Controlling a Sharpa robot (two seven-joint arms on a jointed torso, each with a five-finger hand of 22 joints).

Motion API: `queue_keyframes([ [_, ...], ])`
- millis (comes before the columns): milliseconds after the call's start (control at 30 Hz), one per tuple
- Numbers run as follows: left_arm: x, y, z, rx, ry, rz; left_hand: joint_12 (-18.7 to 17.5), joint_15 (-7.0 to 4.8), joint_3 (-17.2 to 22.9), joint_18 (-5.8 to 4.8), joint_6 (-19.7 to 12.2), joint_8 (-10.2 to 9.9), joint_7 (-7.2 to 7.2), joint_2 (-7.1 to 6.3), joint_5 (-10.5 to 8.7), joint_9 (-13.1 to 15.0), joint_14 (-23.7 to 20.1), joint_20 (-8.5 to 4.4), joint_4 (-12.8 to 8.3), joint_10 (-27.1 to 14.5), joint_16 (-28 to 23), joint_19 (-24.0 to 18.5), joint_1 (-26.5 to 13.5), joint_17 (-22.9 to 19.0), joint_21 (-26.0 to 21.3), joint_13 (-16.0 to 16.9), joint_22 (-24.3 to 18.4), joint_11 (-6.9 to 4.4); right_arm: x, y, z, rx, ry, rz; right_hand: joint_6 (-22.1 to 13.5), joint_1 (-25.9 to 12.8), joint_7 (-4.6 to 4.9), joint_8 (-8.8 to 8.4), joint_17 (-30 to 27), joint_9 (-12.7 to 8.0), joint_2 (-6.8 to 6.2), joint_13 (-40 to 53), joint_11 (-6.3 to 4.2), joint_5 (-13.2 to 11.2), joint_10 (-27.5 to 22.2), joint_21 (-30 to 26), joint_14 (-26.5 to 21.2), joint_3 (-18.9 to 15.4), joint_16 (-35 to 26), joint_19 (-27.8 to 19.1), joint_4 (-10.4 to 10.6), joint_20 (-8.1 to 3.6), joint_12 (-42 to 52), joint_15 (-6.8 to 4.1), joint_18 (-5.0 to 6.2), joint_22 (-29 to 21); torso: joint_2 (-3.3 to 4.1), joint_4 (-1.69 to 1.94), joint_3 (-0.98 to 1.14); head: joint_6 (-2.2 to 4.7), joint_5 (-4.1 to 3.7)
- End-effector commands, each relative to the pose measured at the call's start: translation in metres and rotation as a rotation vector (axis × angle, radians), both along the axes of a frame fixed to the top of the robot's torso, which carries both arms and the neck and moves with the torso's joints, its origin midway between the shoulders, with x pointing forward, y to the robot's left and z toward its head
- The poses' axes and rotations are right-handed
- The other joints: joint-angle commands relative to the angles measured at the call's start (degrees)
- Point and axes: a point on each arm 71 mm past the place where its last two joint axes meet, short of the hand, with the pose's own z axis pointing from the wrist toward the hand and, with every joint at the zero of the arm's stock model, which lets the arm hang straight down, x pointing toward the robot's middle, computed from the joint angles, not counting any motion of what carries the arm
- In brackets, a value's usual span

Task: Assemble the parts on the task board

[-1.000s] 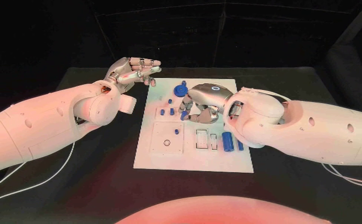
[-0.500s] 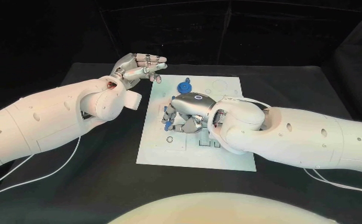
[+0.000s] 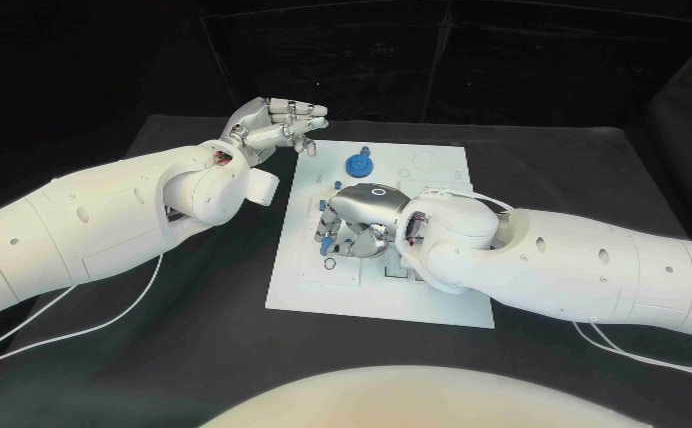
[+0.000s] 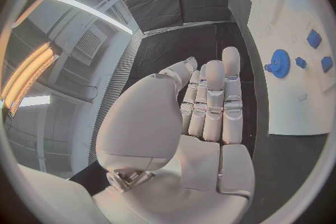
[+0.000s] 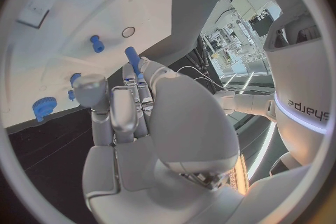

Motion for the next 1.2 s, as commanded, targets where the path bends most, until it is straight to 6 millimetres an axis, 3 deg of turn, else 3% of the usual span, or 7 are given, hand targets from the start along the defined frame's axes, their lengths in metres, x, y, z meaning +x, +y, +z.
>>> queue_keyframes([
  [33, 0.0, -0.001, 0.001, -0.008, -0.002, -0.008, 0.4, -0.16, -0.2, 0.7, -0.3, 0.3, 0.19, 0.29, 0.14, -0.1, -0.4, 0.1, 0.2, -0.4, -0.2, -0.4, -0.4, -0.1, -0.4, 0.1, -0.1, 0.0, -0.001, 0.002, -0.002, -0.022, 0.005, 0.024, 0.3, -0.1, 0.11, -0.05, 0.1, 0.0, -0.3, 0.0, 0.01, 0.3, 0.6, 0.2, 1.4, 0.5, 0.4, 0.4, 0.0, -0.02, -0.3, -0.27, -0.91, 0.1, 0.03, -0.05, 0.03, -0.06, 0.17],
  [1200, 0.001, -0.001, 0.0, -0.006, 0.001, -0.007, 0.4, -0.14, -0.2, 0.69, -0.3, 0.3, 0.21, 0.32, 0.15, -0.1, -0.4, 0.11, 0.3, -0.4, -0.2, -0.4, -0.4, -0.1, -0.4, 0.1, -0.1, 0.02, -0.003, 0.003, -0.016, -0.103, 0.036, 0.043, 0.4, -0.3, 0.14, -0.09, 0.0, 0.0, -0.46, 0.1, 0.04, 0.2, 0.6, 0.2, 1.4, 0.6, 0.4, 0.4, -0.1, 0.0, -0.4, -0.24, -0.91, 0.0, 0.02, -0.02, -0.05, -0.52, 0.57],
])
